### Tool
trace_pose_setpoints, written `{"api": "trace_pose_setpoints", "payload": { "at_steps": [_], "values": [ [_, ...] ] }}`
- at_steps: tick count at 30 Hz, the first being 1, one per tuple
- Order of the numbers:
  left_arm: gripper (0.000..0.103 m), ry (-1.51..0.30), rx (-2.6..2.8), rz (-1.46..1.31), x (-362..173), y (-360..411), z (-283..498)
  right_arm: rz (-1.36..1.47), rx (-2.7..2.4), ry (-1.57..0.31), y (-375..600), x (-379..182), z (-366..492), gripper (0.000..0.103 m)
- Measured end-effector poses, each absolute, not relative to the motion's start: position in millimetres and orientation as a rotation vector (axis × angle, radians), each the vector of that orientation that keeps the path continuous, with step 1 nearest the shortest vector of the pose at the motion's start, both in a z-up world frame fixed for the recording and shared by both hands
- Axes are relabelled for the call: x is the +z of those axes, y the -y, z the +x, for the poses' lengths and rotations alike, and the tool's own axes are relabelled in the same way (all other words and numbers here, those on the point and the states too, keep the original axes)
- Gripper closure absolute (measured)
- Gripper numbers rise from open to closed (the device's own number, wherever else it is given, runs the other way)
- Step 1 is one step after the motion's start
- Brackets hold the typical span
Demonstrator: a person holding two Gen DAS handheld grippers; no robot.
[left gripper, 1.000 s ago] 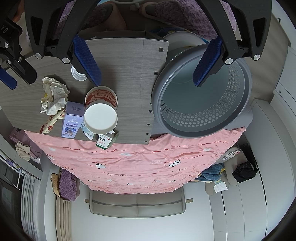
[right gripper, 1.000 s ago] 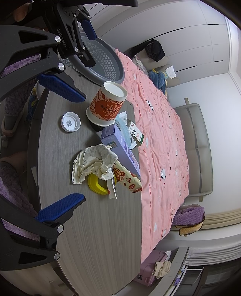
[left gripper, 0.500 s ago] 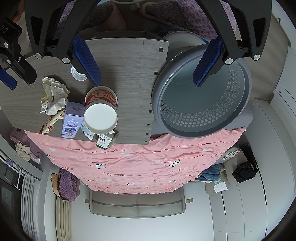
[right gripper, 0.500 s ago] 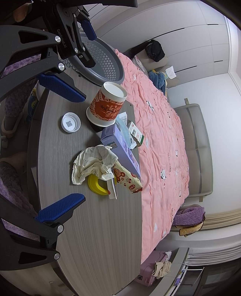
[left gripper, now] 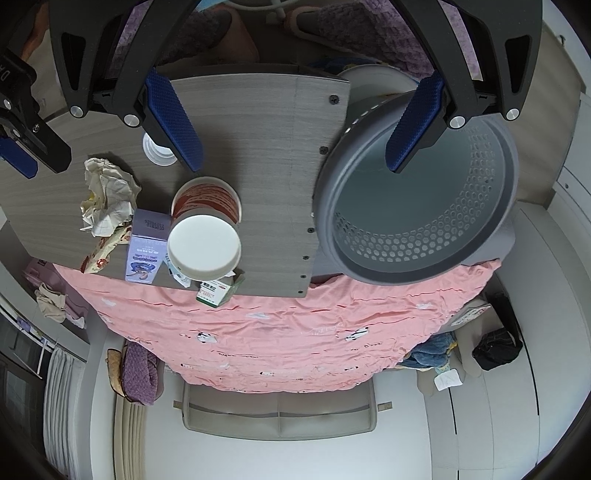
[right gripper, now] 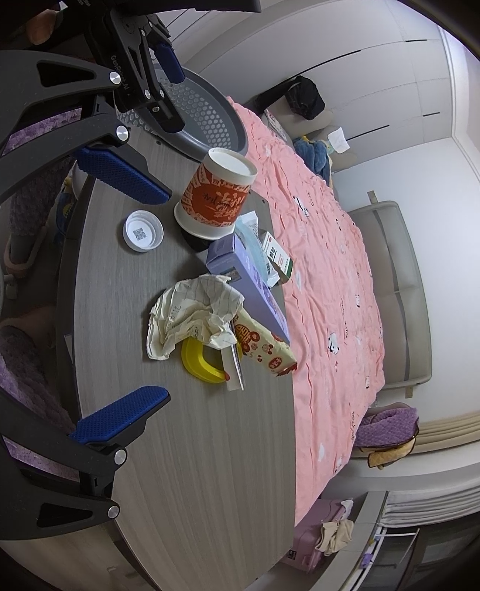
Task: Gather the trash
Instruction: 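Reach the left tool to the white-and-orange paper cup and grasp its rim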
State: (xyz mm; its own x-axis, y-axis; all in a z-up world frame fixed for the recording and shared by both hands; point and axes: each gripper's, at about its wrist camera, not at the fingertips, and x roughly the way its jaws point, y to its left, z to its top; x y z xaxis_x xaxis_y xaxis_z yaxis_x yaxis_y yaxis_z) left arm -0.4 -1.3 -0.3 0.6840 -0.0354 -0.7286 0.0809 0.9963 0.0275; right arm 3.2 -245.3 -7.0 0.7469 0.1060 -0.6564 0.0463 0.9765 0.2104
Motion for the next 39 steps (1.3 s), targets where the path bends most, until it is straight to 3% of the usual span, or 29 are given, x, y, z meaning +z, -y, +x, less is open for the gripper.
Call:
{"api": "trace_pose_setpoints", "payload": {
  "at_steps": [27, 30, 32, 34, 39],
  "values": [
    [0.009, -0.735, -0.242, -0.041, -21.7, 52.8, 52.2, 0.337, -0.012, -0.752, 300.1, -39.3, 10.8, 0.006],
    [0.020, -0.737, -0.253, -0.048, -22.1, 54.0, 56.7, 0.341, -0.013, -0.754, 301.1, -40.5, 11.8, 0.006],
    [0.038, -0.759, -0.265, -0.044, -24.3, 55.0, 60.4, 0.343, -0.012, -0.755, 301.2, -41.4, 12.1, 0.006],
    [0.044, -0.776, -0.266, -0.044, -27.4, 55.8, 62.7, 0.343, -0.010, -0.755, 301.5, -41.5, 11.8, 0.006],
    [0.044, -0.767, -0.274, -0.057, -25.5, 53.7, 61.0, 0.339, -0.009, -0.754, 301.4, -40.9, 11.3, 0.006]
  ]
}}
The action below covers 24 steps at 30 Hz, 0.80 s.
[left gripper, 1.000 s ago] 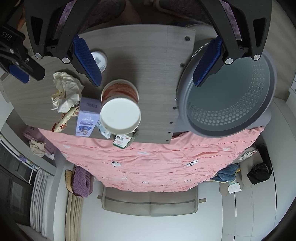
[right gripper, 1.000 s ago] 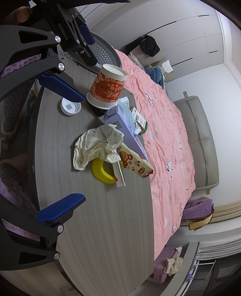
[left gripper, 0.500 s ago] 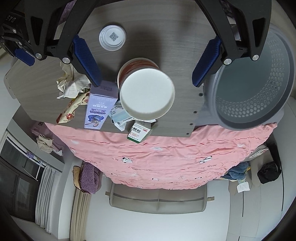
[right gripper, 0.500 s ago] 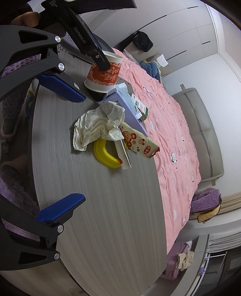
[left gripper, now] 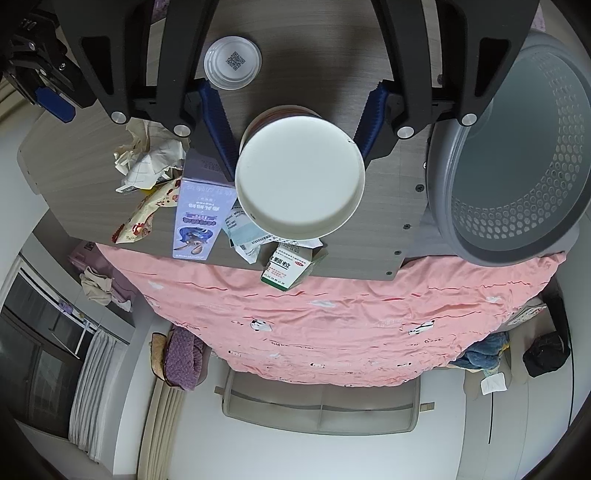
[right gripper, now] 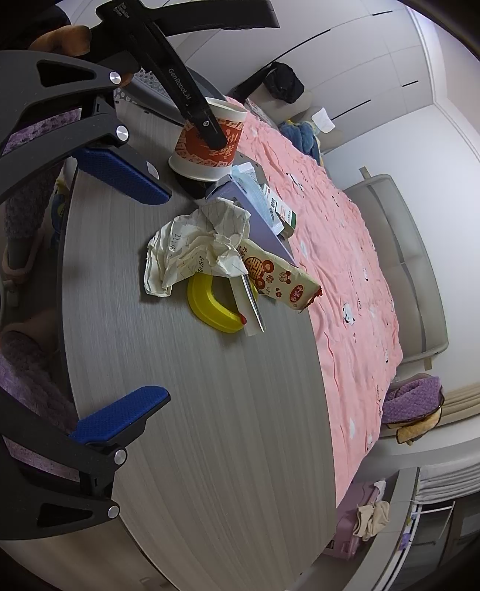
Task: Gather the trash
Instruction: 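Reach the left tool to the white-and-orange paper cup and grasp its rim, then carry the cup over the grey basket with the left tool while the right tool grasps the white lid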
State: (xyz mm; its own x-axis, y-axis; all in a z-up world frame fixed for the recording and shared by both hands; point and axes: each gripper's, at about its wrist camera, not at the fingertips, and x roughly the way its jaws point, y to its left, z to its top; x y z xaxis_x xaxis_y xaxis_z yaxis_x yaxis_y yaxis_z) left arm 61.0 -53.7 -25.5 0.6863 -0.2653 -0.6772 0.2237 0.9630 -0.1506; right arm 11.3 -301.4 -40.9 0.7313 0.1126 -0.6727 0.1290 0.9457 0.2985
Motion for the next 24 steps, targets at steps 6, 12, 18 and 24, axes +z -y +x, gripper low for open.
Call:
{"api": "trace_pose_setpoints", "payload": {
  "at_steps": [6, 12, 18, 24],
  "values": [
    [0.045, -0.738, -0.275, -0.067, -12.8, 48.4, 55.1, 0.326, -0.002, -0.752, 297.0, -38.1, 9.5, 0.006],
    [0.045, -0.697, -0.250, -0.060, 5.0, 35.8, 47.8, 0.304, 0.015, -0.749, 287.3, -33.9, 7.9, 0.006],
    [0.045, -0.677, -0.187, -0.034, 15.0, 11.5, 33.9, 0.261, 0.087, -0.761, 261.3, -31.0, 6.3, 0.006],
    [0.045, -0.688, -0.089, -0.005, 10.0, -22.3, 23.7, 0.173, 0.183, -0.808, 217.5, -40.2, 13.6, 0.011]
  ]
}}
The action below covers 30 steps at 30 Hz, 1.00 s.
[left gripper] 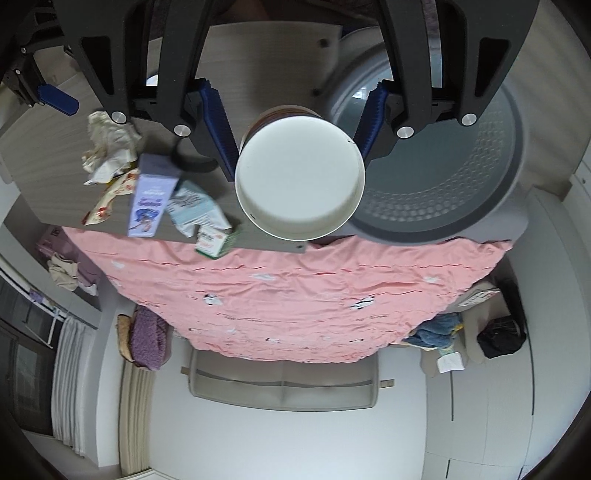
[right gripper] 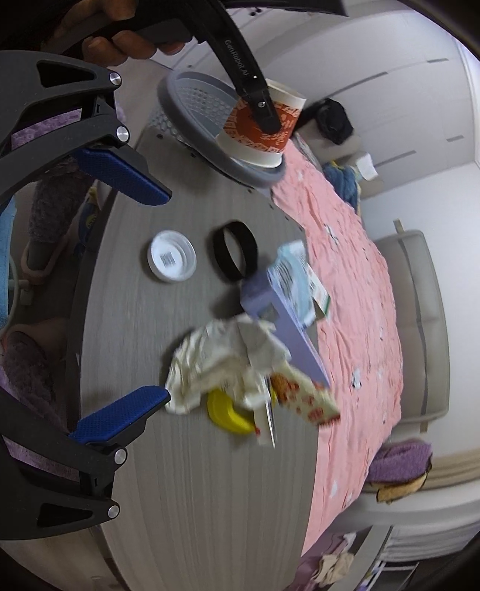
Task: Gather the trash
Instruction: 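Carry the cup over the grey basket with the left tool while the right tool grasps the white lid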
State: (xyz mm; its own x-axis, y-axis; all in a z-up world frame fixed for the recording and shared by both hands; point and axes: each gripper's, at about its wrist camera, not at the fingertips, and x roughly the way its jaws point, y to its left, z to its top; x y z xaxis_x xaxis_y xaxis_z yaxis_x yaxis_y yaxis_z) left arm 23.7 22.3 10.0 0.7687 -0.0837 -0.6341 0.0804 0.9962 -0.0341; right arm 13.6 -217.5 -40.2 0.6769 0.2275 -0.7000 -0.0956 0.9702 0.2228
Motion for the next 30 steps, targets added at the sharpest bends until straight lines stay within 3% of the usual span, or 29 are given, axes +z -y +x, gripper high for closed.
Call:
{"api": "trace_pose_setpoints", "payload": {
  "at_steps": [7, 14, 17, 30],
  "values": [
    [0.045, -0.686, -0.015, 0.006, 3.9, -56.8, 10.7, 0.069, 0.192, -0.867, 184.5, -58.2, 29.4, 0.035],
    [0.045, -0.699, 0.017, -0.004, -0.6, -77.0, 4.7, -0.010, 0.157, -0.872, 171.5, -66.0, 41.8, 0.043],
    [0.045, -0.710, 0.022, -0.011, -3.4, -82.9, 5.2, -0.030, 0.146, -0.867, 168.8, -65.6, 45.2, 0.064],
    [0.045, -0.719, 0.065, -0.036, -3.5, -116.6, 18.1, 0.002, 0.269, -0.812, 140.5, -25.7, 59.6, 0.064]
  ]
}}
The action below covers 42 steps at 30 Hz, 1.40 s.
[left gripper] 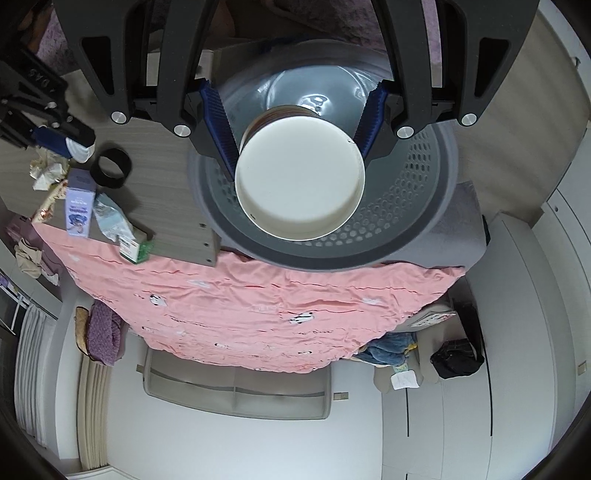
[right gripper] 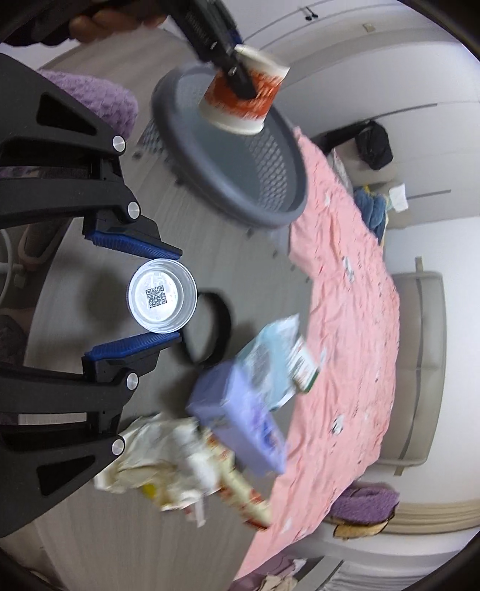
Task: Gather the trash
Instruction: 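Carry the cup over the grey basket with the left tool while the right tool grasps the white lid, then open both tools over the basket, dropping the cup and lid inside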
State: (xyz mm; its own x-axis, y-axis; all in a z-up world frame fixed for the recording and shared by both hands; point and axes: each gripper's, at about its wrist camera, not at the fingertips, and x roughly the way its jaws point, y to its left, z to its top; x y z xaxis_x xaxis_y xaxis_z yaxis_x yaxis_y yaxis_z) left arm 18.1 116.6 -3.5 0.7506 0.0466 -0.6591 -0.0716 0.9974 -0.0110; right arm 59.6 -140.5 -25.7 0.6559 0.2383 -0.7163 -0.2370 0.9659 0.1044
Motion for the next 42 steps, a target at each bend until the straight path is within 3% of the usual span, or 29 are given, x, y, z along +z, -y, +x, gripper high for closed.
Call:
{"api": "trace_pose_setpoints", "payload": {
  "at_steps": [11, 24, 28, 42],
  "values": [
    [0.045, -0.749, 0.133, 0.000, -3.8, -165.4, 46.7, -0.031, 0.524, -0.794, 37.9, -1.4, 106.5, 0.064],
    [0.044, -0.806, 0.128, -0.035, -26.1, -181.9, 64.4, -0.066, 0.548, -0.844, 13.4, -16.4, 124.2, 0.063],
    [0.037, -0.807, 0.136, -0.042, -25.8, -183.3, 64.2, -0.064, 0.536, -0.820, 15.2, -12.4, 126.5, 0.042],
    [0.031, -0.819, 0.182, -0.067, -28.4, -192.5, 57.1, -0.069, 0.532, -0.810, 14.5, -11.3, 122.4, 0.041]
  ]
}}
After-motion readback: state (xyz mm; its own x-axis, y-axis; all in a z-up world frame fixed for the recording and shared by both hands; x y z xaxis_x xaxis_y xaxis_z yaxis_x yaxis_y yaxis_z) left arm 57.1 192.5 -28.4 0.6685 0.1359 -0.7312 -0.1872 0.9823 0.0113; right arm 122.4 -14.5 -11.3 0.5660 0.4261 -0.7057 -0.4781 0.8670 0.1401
